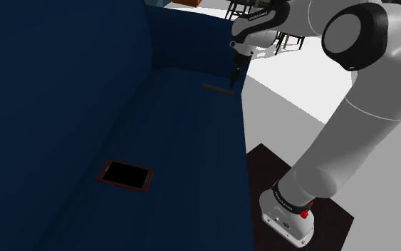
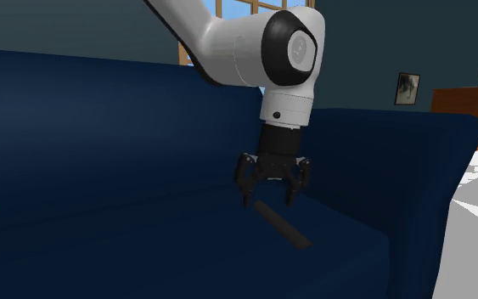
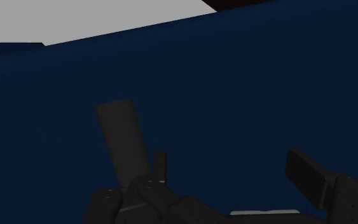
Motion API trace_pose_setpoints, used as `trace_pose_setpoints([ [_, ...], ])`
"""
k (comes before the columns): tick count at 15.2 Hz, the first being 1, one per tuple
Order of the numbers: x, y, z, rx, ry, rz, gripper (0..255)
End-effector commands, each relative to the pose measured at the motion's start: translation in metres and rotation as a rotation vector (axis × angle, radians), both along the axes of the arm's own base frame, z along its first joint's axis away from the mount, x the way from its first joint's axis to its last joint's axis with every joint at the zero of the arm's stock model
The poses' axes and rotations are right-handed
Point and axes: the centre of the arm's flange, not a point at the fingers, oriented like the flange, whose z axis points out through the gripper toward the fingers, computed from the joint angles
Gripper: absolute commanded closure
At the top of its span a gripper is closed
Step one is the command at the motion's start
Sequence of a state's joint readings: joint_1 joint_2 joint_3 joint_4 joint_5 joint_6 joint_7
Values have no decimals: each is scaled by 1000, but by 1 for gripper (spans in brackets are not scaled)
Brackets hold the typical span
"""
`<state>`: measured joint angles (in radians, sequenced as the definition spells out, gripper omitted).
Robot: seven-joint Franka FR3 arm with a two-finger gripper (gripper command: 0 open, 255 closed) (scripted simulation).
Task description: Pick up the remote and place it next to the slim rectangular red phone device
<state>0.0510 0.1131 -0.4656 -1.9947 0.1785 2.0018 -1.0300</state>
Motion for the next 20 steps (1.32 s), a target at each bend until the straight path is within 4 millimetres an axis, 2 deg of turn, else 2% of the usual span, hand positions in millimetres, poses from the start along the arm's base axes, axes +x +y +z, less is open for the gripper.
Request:
trace_pose_setpoints([
  [1,20,-13,-11,1,-6,34,0],
  [7,83,-41,-50,4,-23,125,0],
  [15,84,-37,-91,4,-24,129,0],
  [20,84,-37,-91,4,-24,129,0],
])
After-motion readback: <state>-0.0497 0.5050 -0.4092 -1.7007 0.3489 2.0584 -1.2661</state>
